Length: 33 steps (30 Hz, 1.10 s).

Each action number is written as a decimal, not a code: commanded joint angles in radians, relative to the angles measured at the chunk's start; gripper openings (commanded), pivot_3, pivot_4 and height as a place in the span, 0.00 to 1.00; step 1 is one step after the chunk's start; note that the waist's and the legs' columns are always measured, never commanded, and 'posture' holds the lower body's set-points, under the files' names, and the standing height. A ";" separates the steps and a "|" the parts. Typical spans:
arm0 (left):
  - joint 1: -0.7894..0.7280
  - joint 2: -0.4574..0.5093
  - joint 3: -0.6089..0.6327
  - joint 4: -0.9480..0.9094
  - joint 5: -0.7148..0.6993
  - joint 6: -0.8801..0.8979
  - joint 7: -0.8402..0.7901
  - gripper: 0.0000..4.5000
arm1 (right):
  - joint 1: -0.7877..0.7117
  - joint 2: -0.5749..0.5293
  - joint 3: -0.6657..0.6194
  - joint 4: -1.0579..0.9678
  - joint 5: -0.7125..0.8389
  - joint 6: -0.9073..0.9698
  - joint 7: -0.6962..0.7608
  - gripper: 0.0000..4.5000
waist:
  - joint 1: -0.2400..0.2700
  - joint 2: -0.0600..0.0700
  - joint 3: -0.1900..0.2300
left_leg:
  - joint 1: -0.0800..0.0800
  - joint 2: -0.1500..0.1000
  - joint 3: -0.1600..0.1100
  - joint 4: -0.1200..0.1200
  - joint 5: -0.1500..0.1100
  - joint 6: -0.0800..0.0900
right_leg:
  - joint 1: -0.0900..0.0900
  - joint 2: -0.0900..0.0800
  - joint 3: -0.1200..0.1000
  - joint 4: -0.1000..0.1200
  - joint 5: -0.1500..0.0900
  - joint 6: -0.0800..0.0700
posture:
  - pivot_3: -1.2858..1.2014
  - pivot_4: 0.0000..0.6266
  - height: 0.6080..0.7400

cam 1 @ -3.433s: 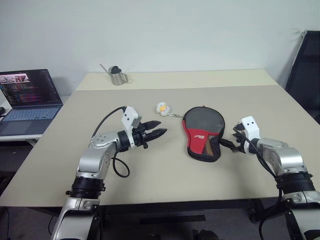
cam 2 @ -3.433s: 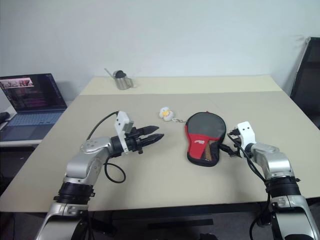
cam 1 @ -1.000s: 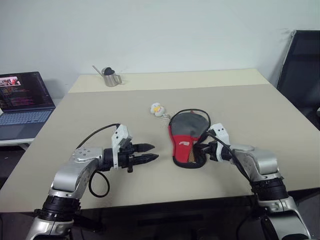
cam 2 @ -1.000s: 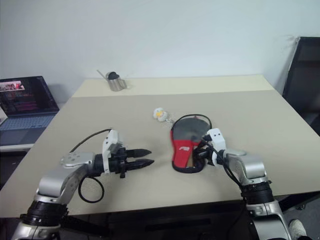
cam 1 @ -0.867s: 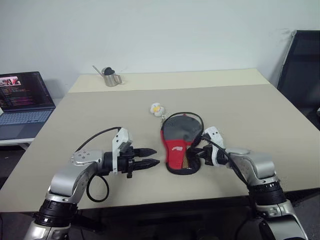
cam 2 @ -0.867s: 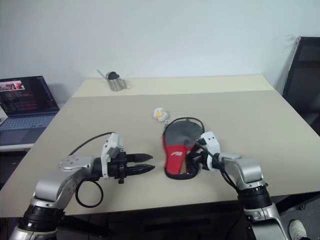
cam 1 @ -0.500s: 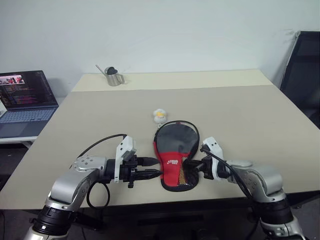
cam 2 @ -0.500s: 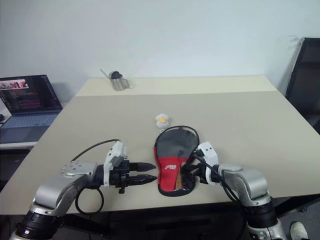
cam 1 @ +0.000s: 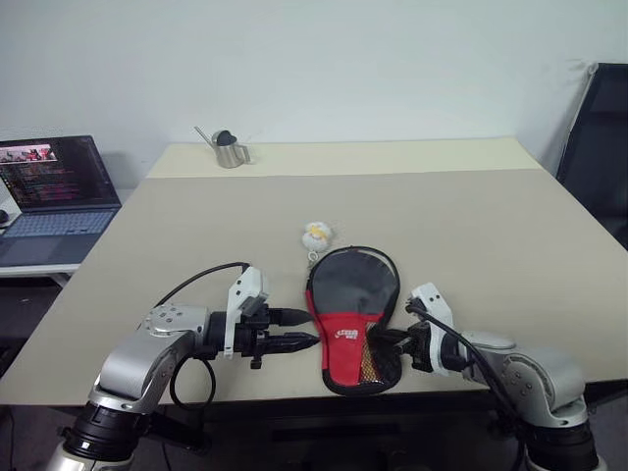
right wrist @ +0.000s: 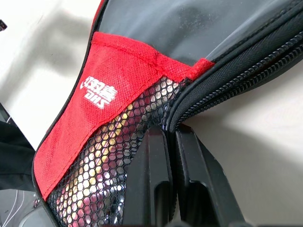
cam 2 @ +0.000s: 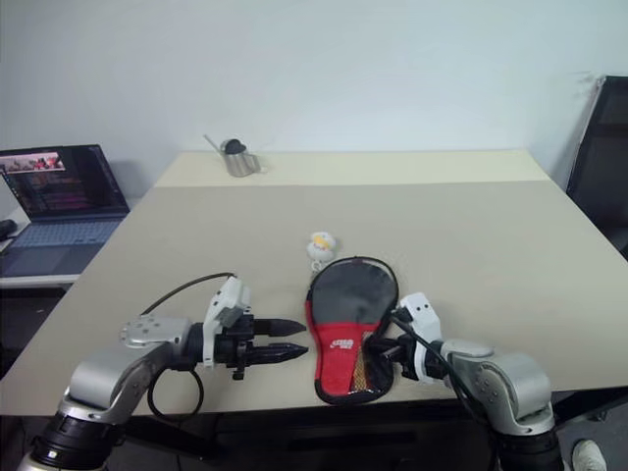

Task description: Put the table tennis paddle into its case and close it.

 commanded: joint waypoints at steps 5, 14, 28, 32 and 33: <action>-0.005 0.002 0.000 0.002 -0.007 -0.033 -0.009 0.49 | 0.039 0.025 -0.016 -0.058 0.049 0.054 -0.028 0.01 | 0.000 0.000 0.000 | 0.000 0.000 0.000 0.000 0.000 0.000 | 0.000 0.000 0.000 0.000 0.000 0.000 | 0.52 0.24 1.00; -0.001 -0.002 -0.005 -0.001 -0.003 -0.039 -0.002 0.49 | 0.060 0.038 -0.036 -0.067 0.047 0.067 -0.072 0.01 | 0.000 0.000 0.000 | 0.000 0.000 0.000 0.000 0.000 0.000 | 0.001 0.000 -0.001 -0.001 0.000 0.000 | 0.52 0.24 1.00; 0.005 -0.015 -0.002 -0.012 -0.006 -0.037 0.011 0.49 | 0.063 -0.009 -0.140 -0.193 0.147 0.060 -0.032 0.90 | 0.001 0.000 0.000 | 0.000 0.000 0.000 0.000 0.000 0.000 | 0.001 0.000 -0.001 -0.001 0.000 0.000 | 0.52 0.24 1.00; -0.024 -0.048 0.031 0.027 -0.002 -0.039 0.072 0.49 | -0.040 -0.051 -0.182 -0.171 0.180 -0.060 0.027 0.99 | -0.001 0.001 0.001 | 0.000 0.001 0.000 0.000 0.000 0.000 | 0.001 0.000 0.000 -0.001 0.000 0.000 | 0.52 0.24 1.00; -0.041 -0.060 0.044 0.046 -0.002 -0.038 0.096 0.49 | -0.066 -0.057 -0.179 -0.152 0.180 -0.082 0.033 0.99 | -0.001 0.001 0.001 | 0.001 0.001 0.001 0.001 0.000 0.000 | 0.001 0.000 0.000 -0.001 0.000 0.000 | 0.52 0.24 1.00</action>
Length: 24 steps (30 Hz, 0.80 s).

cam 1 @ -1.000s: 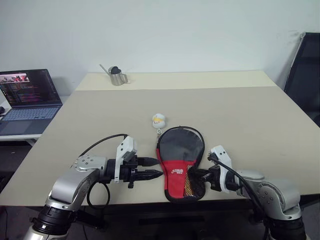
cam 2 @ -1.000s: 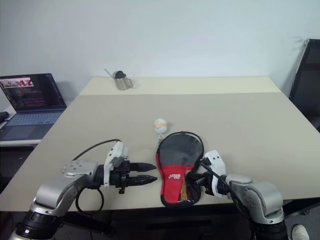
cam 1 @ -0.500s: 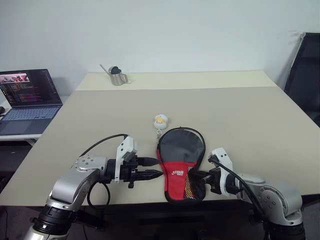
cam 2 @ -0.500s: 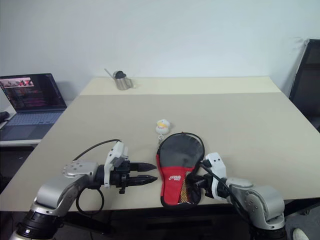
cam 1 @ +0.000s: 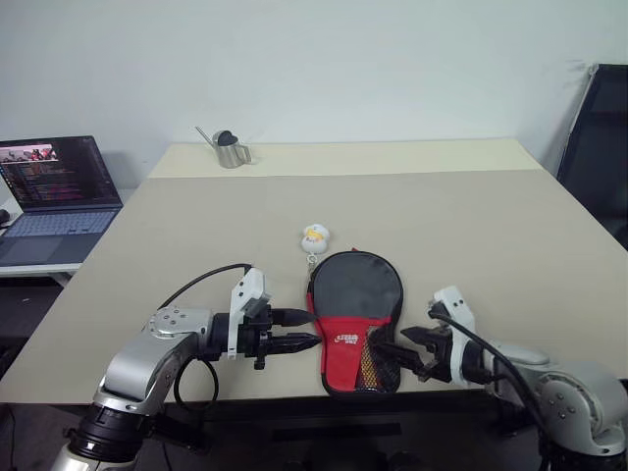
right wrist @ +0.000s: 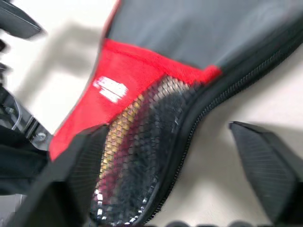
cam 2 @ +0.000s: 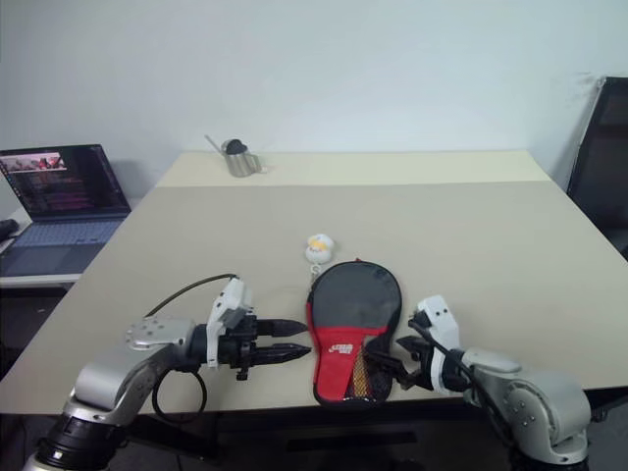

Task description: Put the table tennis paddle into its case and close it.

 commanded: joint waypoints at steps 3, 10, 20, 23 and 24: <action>-0.105 -0.063 0.087 0.099 0.002 -0.024 0.135 0.49 | -0.143 -0.030 0.048 0.066 -0.011 -0.187 0.056 0.99 | 0.002 0.000 0.000 | 0.000 0.001 0.000 0.000 0.000 0.000 | 0.001 0.001 -0.003 0.000 0.000 0.000 | 0.52 0.24 1.00; -0.224 -0.099 0.093 0.256 0.091 -0.083 0.252 0.49 | -0.215 -0.020 0.303 0.288 -0.191 -0.442 0.079 0.99 | 0.000 0.000 0.000 | 0.000 0.000 0.000 0.000 0.000 0.000 | 0.000 0.001 -0.001 0.000 0.000 0.000 | 0.52 0.24 1.00; -0.441 -0.188 0.087 0.611 0.242 -0.192 0.426 0.49 | -0.220 0.065 0.393 0.418 -0.302 -0.586 0.048 0.99 | 0.002 0.000 0.000 | -0.002 -0.001 -0.002 0.000 0.000 -0.001 | -0.002 0.000 -0.001 0.000 0.001 -0.001 | 0.52 0.24 1.00; -0.531 -0.228 0.082 0.772 0.284 -0.238 0.470 0.49 | -0.215 0.076 0.421 0.452 -0.355 -0.618 0.027 0.99 | 0.002 0.000 0.000 | -0.002 -0.001 -0.002 0.000 0.000 -0.002 | -0.002 0.000 -0.002 0.001 0.001 -0.001 | 0.52 0.24 1.00; -0.563 -0.239 0.078 0.831 0.298 -0.263 0.474 0.49 | -0.212 0.081 0.427 0.459 -0.365 -0.624 0.024 0.99 | 0.002 -0.001 0.000 | -0.002 -0.001 -0.002 0.000 0.000 -0.002 | -0.002 0.000 -0.002 0.001 0.001 -0.001 | 0.52 0.24 1.00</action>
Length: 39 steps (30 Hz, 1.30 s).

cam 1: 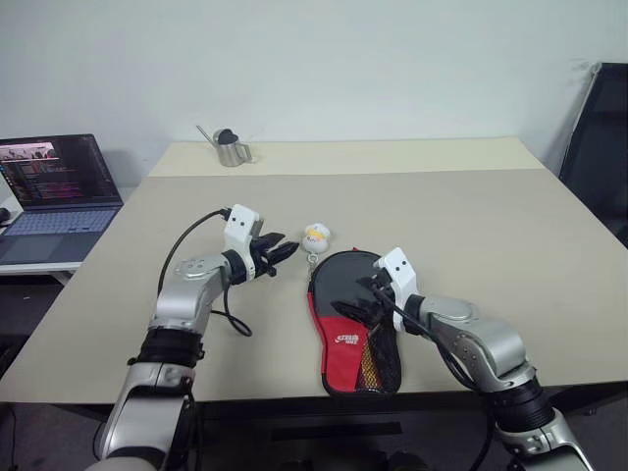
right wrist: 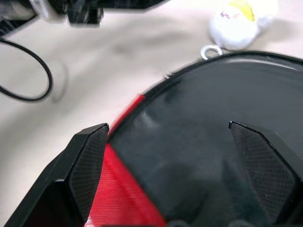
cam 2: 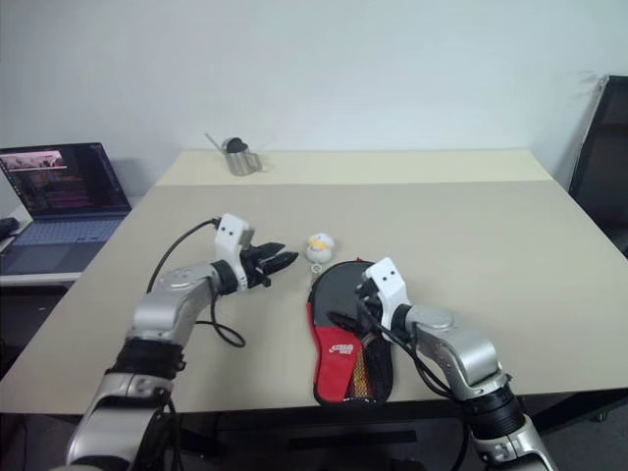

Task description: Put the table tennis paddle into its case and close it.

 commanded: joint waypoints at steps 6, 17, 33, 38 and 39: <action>-0.274 -0.088 -0.001 0.479 0.103 -0.196 0.039 0.49 | 0.013 0.035 0.024 0.003 -0.058 -0.048 -0.013 0.99 | -0.001 0.000 0.000 | -0.001 -0.007 0.000 0.000 0.001 -0.001 | -0.001 -0.001 0.000 0.000 0.000 0.000 | 0.52 0.24 1.00; -0.393 -0.137 0.029 0.730 0.153 -0.299 0.058 0.99 | 0.040 0.062 0.036 -0.011 -0.086 -0.052 -0.025 1.00 | -0.005 0.000 0.000 | -0.002 -0.009 -0.001 0.000 0.001 -0.001 | -0.002 -0.001 0.001 0.001 0.000 0.001 | 0.52 0.24 1.00; -0.448 -0.220 0.061 0.820 0.215 -0.262 0.226 0.99 | 0.036 0.096 0.048 -0.002 -0.116 -0.057 -0.037 1.00 | -0.005 -0.001 0.000 | -0.001 -0.010 -0.001 0.001 0.001 -0.001 | -0.002 -0.002 0.001 0.002 0.000 0.001 | 0.52 0.24 1.00; -0.442 -0.241 0.064 0.829 0.232 -0.240 0.243 0.96 | 0.041 0.110 0.044 -0.005 -0.119 -0.055 -0.049 1.00 | -0.005 -0.001 0.000 | -0.001 -0.010 -0.001 0.001 0.001 -0.002 | -0.002 -0.002 0.001 0.003 0.000 0.001 | 0.52 0.24 1.00; -0.441 -0.245 0.066 0.829 0.234 -0.237 0.244 0.91 | 0.042 0.112 0.043 -0.005 -0.120 -0.055 -0.050 1.00 | -0.005 -0.001 0.000 | -0.001 -0.010 -0.001 0.001 0.001 -0.002 | -0.002 -0.002 0.001 0.003 0.000 0.001 | 0.52 0.24 1.00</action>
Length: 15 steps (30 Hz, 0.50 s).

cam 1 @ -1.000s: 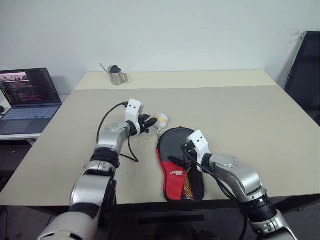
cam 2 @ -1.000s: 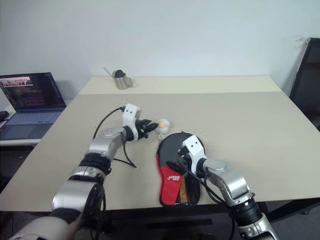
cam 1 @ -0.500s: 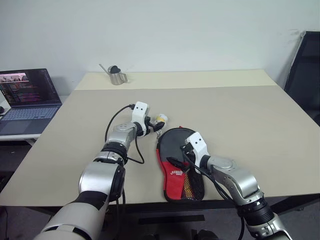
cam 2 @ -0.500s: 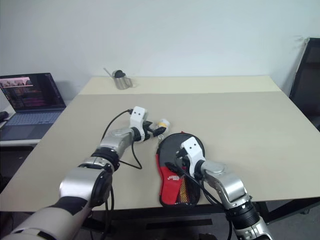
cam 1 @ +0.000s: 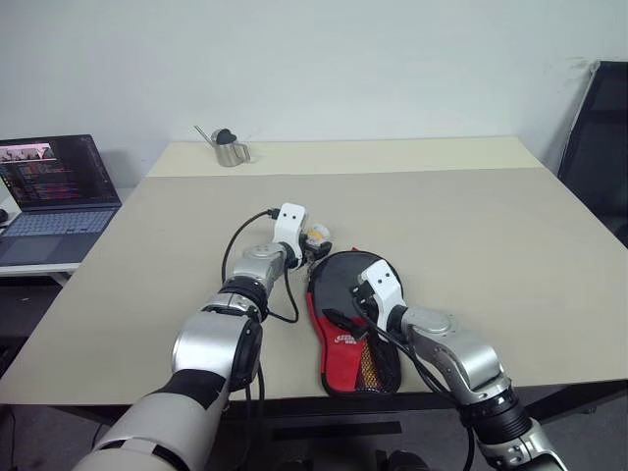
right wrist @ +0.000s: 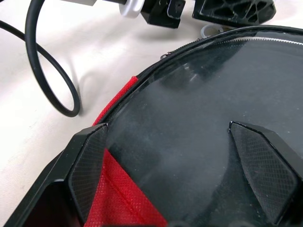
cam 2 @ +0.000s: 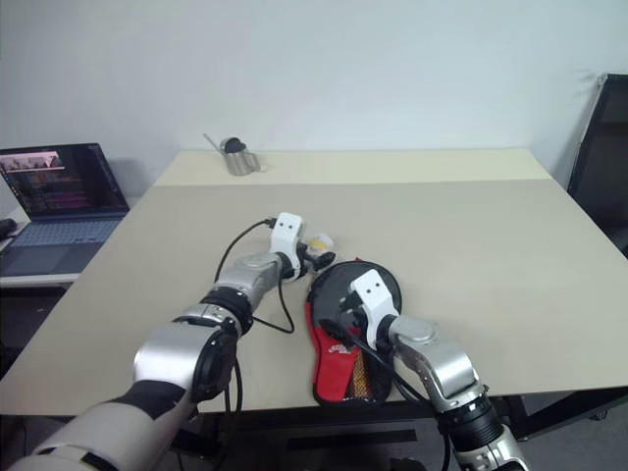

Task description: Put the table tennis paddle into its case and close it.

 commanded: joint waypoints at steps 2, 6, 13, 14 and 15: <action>-0.024 -0.015 0.010 -0.003 0.018 0.017 0.004 0.78 | 0.007 0.017 -0.003 -0.029 0.003 -0.011 -0.004 1.00 | 0.000 0.000 0.000 | 0.000 0.000 0.000 0.000 0.000 0.000 | 0.000 0.000 0.000 0.000 0.000 0.000 | 0.52 0.24 1.00; -0.022 -0.021 0.011 -0.004 0.024 0.020 -0.008 0.45 | 0.012 0.018 -0.008 -0.034 0.003 -0.004 -0.006 1.00 | 0.000 0.000 0.000 | 0.000 0.000 0.000 0.000 0.000 0.000 | 0.000 0.000 0.000 0.000 0.000 0.000 | 0.52 0.24 1.00; -0.024 -0.009 0.001 -0.011 0.046 0.005 -0.025 0.02 | 0.020 0.026 -0.040 -0.047 0.013 0.024 -0.024 1.00 | 0.001 -0.001 0.000 | 0.001 0.000 0.000 0.000 0.000 0.000 | 0.000 0.000 0.000 0.001 0.000 0.000 | 0.52 0.24 1.00; -0.024 -0.002 -0.009 -0.013 0.058 -0.003 -0.031 0.02 | 0.022 0.024 -0.044 -0.049 0.015 0.029 -0.024 1.00 | 0.001 -0.001 0.000 | 0.001 0.000 0.000 0.000 0.000 0.000 | 0.000 0.000 0.000 0.001 0.000 0.000 | 0.52 0.24 1.00; -0.024 0.003 -0.013 -0.014 0.063 -0.008 -0.037 0.02 | 0.025 0.021 -0.044 -0.051 0.015 0.031 -0.022 1.00 | 0.001 -0.001 0.000 | 0.001 0.000 0.000 0.000 0.000 0.000 | 0.000 0.000 0.000 0.001 0.000 0.000 | 0.52 0.24 1.00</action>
